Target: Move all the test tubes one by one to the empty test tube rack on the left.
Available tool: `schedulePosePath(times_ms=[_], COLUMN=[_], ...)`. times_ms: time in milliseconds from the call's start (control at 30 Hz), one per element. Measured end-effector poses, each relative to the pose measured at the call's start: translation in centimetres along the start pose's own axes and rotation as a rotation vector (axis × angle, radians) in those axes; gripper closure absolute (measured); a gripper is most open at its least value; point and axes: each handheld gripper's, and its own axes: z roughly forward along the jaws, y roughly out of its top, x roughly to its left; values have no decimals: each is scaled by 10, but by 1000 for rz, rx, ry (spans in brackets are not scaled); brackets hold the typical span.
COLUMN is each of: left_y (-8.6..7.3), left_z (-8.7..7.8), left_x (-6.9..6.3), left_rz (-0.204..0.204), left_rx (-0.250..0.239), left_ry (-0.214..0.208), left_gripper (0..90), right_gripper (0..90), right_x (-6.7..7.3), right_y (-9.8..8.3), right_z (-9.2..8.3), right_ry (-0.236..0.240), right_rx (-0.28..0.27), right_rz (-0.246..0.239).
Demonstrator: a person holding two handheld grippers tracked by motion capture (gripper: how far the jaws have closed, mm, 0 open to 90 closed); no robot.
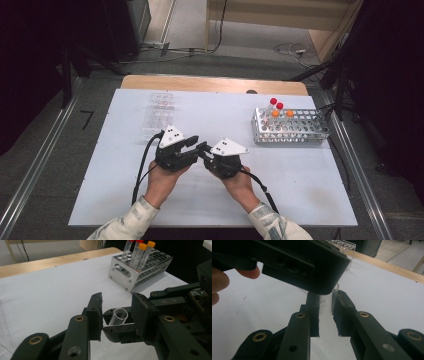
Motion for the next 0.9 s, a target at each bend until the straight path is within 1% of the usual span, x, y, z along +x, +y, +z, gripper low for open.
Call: schedulePosePath(times_ms=[67, 167, 267, 500, 767, 833, 900], left_y=[0, -1, -1, -2, -2, -2, -2], left_z=[1, 3, 4, 6, 5, 5, 4], left_x=[0, 0, 0, -1, 0, 0, 0], left_rz=[-2, 2, -2, 10, 15, 18, 18], left_rx=[9, 22, 27, 44, 42, 41, 32], left_ry=[-10, -5, -11, -10, 2, 8, 12], left_gripper=[661, 688, 698, 745, 773, 775, 776], right_gripper=[726, 727, 727, 727, 725, 707, 644], right_x=[0, 1, 1, 2, 2, 2, 0], right_y=[0, 0, 0, 0, -1, -1, 0], right_z=[0, 0, -1, -1, 0, 0, 0], right_ry=[-1, -8, -11, -14, -12, -9, 7], right_rx=[-1, -3, -2, 0, 4, 4, 3], right_rz=[-3, -11, -12, -22, -30, -26, -18])
